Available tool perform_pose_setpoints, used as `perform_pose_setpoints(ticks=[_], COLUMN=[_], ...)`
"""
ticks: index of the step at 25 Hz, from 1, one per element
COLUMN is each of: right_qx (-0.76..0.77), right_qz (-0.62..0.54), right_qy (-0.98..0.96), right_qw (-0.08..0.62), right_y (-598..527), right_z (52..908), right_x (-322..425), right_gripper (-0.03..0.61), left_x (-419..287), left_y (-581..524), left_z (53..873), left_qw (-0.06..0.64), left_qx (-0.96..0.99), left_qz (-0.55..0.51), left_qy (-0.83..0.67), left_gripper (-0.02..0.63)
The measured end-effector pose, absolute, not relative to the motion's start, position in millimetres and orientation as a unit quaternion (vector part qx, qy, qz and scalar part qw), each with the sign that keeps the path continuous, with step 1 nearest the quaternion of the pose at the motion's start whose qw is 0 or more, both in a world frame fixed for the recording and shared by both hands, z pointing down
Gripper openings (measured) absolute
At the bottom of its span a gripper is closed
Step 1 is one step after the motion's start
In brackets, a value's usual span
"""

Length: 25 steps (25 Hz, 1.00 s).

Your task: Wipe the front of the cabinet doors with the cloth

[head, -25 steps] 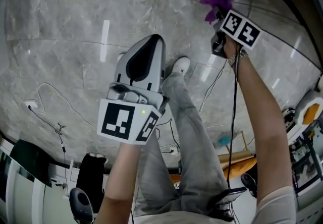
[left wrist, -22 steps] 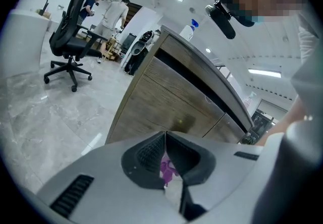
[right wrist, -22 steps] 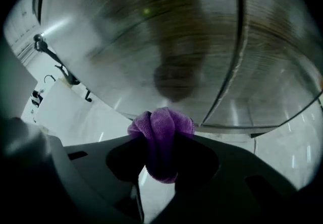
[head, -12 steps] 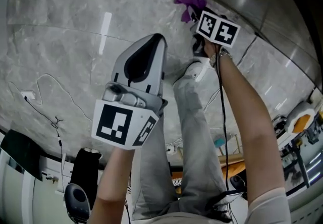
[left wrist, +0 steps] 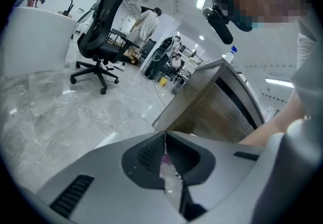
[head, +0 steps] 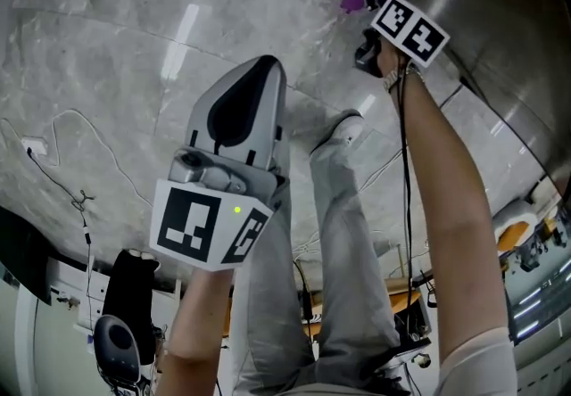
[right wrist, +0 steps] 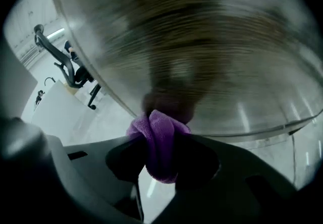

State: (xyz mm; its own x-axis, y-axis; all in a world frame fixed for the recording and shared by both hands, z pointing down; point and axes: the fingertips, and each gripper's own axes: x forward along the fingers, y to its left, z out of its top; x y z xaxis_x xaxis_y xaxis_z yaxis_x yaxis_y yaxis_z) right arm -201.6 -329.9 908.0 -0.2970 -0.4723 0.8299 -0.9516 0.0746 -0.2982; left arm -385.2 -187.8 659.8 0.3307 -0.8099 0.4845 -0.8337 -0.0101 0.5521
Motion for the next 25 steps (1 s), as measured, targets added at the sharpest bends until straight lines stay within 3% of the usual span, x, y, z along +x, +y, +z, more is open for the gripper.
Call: perform_pose_setpoints(ticks=[16,19,25], right_qx=[0.598,0.630,0.593], right_qz=[0.452,0.455,0.488], right_qy=[-0.579,-0.556,-0.591], right_qw=[0.319,0.296,0.248], right_y=[-279.3,-269.6,-217.3], right_z=[934.3,926.1,889.2], right_x=[71.5,119.7,127.4], right_gripper=[0.140,0.140,0.140], left_x=[-239.5,-206.5,-158.5], left_y=[-182.2,-169.0,-142.3], left_z=[670.1,665.1,636.1], left_qw=[0.398,0.396,0.401], left_qx=[0.715,0.716,0.707], left_qz=[0.011,0.017,0.020], left_qy=[-0.575,-0.575,-0.582], left_gripper=[0.017,0.017,0.017])
